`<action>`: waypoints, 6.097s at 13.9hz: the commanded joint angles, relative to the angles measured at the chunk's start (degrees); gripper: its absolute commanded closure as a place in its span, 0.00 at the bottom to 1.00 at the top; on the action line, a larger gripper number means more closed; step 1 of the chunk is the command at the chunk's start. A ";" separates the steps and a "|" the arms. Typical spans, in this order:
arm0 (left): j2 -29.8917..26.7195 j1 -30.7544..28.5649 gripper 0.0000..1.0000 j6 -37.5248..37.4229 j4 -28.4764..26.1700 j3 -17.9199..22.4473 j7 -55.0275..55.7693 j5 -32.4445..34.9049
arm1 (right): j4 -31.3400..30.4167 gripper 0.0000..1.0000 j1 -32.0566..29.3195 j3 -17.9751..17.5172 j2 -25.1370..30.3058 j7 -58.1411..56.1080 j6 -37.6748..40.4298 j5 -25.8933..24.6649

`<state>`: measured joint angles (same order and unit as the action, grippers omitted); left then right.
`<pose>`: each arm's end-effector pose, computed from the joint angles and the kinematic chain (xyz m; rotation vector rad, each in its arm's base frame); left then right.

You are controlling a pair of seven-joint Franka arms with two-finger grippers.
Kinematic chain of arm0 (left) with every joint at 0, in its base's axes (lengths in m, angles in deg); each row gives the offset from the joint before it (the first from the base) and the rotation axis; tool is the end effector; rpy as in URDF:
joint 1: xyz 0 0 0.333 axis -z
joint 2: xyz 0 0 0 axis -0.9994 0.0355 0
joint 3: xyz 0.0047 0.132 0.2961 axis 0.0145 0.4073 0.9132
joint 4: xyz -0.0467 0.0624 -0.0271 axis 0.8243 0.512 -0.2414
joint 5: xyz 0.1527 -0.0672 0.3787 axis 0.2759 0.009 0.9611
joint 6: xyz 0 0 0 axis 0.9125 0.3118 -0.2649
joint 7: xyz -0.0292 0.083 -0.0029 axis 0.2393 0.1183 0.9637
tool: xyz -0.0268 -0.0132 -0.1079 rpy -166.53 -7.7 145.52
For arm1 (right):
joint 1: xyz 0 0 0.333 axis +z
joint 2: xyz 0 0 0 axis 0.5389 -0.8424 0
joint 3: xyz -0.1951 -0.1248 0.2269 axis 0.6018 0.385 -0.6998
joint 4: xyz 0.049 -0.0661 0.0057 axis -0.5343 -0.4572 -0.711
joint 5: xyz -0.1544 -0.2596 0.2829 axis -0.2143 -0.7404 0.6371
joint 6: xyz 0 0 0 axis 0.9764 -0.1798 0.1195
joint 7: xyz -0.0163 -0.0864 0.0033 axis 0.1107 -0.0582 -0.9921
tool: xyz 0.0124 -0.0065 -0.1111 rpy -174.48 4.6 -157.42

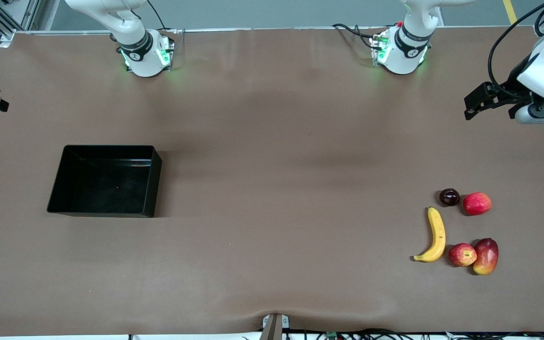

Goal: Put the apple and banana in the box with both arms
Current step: 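Move the left gripper down over the red apple, then grasp the red apple with the left gripper while the right gripper reaches the tray, then lift the apple with the left gripper while the right gripper drags the tray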

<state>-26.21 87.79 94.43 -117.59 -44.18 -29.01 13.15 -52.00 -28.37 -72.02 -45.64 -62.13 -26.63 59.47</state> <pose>0.5554 -0.0755 0.6466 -3.1278 -0.0173 -0.0050 0.5495 -0.0763 0.6725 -3.1124 0.0799 0.1021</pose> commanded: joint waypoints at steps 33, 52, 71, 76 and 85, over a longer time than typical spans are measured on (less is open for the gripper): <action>50.76 -6.59 0.00 52.98 11.75 3.45 20.37 11.00 | -8.41 0.00 -10.12 0.26 -23.68 -5.49 -22.64 -0.05; 49.37 -5.63 1.00 53.34 11.14 2.76 22.65 13.11 | -21.98 1.00 -13.20 -0.01 -27.99 -18.86 -39.66 7.07; 36.00 4.57 1.00 32.08 11.31 0.12 29.77 13.02 | -9.05 1.00 8.93 -0.18 -27.29 -0.16 -21.26 28.52; 34.86 5.36 1.00 29.70 11.40 -1.99 33.80 13.02 | -9.32 1.00 19.47 -0.18 -28.78 11.09 -30.38 28.61; 34.86 7.56 1.00 29.69 11.31 -4.10 41.81 13.19 | -5.20 1.00 31.71 -0.18 -34.92 23.40 -38.23 29.92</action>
<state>10.15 95.05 124.79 -105.19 -48.29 11.21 25.46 -60.67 1.69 -72.80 -79.21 -42.11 -65.52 87.40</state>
